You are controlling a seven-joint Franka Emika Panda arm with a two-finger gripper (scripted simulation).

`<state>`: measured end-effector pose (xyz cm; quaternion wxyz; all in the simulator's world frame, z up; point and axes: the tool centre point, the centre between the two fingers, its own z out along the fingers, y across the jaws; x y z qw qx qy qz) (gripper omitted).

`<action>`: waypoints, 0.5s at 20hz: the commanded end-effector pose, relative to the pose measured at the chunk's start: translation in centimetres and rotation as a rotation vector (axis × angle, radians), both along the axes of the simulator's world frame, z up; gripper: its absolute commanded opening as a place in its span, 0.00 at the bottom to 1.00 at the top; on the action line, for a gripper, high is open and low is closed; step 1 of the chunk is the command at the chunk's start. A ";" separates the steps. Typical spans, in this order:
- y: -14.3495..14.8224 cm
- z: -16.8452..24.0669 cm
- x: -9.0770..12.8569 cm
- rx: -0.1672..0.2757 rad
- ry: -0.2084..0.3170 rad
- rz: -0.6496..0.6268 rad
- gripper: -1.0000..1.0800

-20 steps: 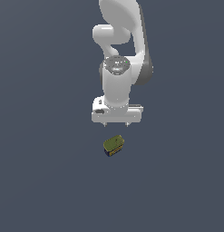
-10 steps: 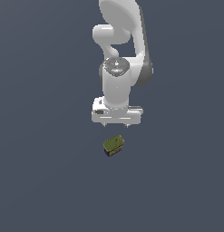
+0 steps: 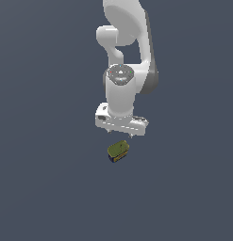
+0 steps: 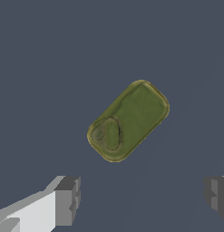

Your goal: Pick up the object and move it to a goal position.

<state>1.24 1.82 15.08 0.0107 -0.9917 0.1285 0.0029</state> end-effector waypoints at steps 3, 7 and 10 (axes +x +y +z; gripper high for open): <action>-0.1 -0.7 0.6 -0.001 0.003 -0.122 0.96; -0.3 -1.3 1.2 -0.004 0.005 -0.234 0.96; -0.3 -1.7 1.7 -0.006 0.007 -0.318 0.96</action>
